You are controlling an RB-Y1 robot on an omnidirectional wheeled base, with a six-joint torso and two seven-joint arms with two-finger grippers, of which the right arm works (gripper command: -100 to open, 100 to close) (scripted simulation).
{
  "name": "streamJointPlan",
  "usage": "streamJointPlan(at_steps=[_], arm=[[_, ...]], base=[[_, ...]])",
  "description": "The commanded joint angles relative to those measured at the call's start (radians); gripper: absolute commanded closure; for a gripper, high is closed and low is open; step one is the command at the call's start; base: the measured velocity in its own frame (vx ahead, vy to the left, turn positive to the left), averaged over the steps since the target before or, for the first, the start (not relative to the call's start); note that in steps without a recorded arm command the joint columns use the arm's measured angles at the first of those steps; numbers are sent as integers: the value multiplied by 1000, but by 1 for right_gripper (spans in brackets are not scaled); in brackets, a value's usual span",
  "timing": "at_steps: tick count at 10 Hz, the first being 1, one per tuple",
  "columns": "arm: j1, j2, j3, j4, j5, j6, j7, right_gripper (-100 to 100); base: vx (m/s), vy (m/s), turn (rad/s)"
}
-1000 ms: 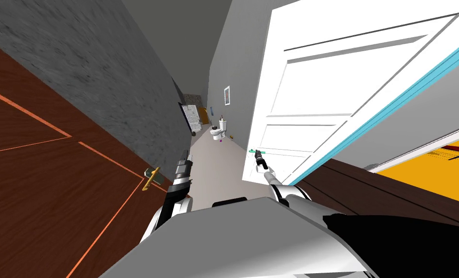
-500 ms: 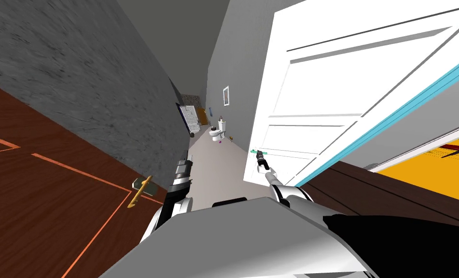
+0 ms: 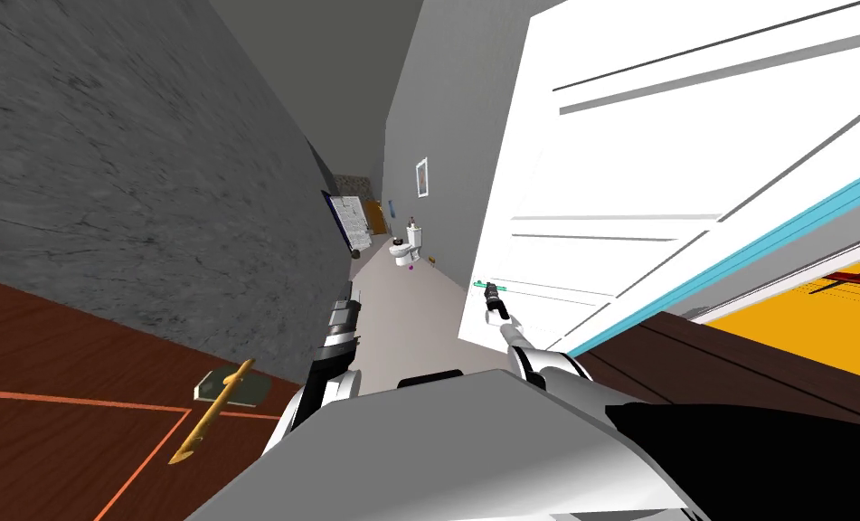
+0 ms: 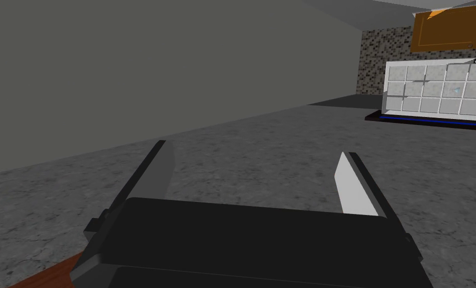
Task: Push the door open
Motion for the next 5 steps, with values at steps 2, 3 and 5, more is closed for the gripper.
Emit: streamJointPlan(at_steps=[2,3,5], arm=[[1,-17,-31,10,-10,-8,12,100],[1,-17,-31,10,-10,-8,12,100],[4,-24,-49,13,-16,-9,18,100]], base=[[199,56,-66],[128,48,-37],[89,27,-17]])
